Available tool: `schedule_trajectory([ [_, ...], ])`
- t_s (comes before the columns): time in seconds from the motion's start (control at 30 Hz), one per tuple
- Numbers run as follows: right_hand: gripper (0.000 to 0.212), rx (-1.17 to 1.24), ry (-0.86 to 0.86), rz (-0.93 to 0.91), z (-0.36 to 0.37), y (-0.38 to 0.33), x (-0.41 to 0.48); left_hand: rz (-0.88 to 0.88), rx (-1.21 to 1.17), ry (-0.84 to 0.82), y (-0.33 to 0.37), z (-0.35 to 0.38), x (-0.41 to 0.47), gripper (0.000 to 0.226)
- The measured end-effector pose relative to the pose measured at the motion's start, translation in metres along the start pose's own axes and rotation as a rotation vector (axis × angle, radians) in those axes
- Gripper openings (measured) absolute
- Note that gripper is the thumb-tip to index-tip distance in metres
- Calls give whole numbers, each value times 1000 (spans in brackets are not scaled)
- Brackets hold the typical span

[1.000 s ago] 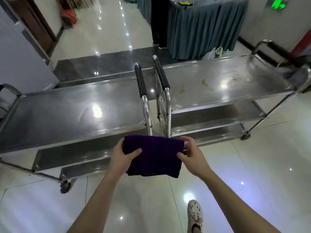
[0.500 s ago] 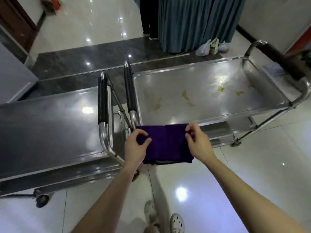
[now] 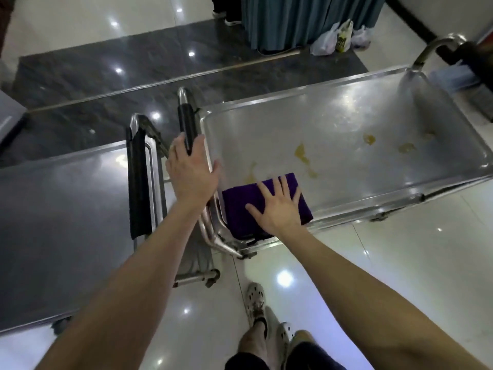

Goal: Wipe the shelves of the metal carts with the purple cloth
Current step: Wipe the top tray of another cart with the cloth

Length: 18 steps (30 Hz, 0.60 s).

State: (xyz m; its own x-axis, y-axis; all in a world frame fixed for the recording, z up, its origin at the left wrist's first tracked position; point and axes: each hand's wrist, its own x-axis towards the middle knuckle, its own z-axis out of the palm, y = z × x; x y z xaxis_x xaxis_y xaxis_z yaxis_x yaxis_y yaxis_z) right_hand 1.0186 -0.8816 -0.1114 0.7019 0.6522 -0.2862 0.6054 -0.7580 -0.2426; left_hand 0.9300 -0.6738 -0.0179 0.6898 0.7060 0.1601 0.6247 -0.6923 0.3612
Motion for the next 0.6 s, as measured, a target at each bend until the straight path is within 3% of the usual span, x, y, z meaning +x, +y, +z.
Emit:
schedule_trajectory([
  [0.1,97,-100,-50,-13,28,-1,5,-144,-33,-158,-5,25,16,76],
  [0.3,92,-99,146,-90,58,17,-6,-268,-186,-82,-12,33,14,72],
  [0.6,90,-110,93,-57,39,67,-10,-326,-162,-94,0,19,8,69],
])
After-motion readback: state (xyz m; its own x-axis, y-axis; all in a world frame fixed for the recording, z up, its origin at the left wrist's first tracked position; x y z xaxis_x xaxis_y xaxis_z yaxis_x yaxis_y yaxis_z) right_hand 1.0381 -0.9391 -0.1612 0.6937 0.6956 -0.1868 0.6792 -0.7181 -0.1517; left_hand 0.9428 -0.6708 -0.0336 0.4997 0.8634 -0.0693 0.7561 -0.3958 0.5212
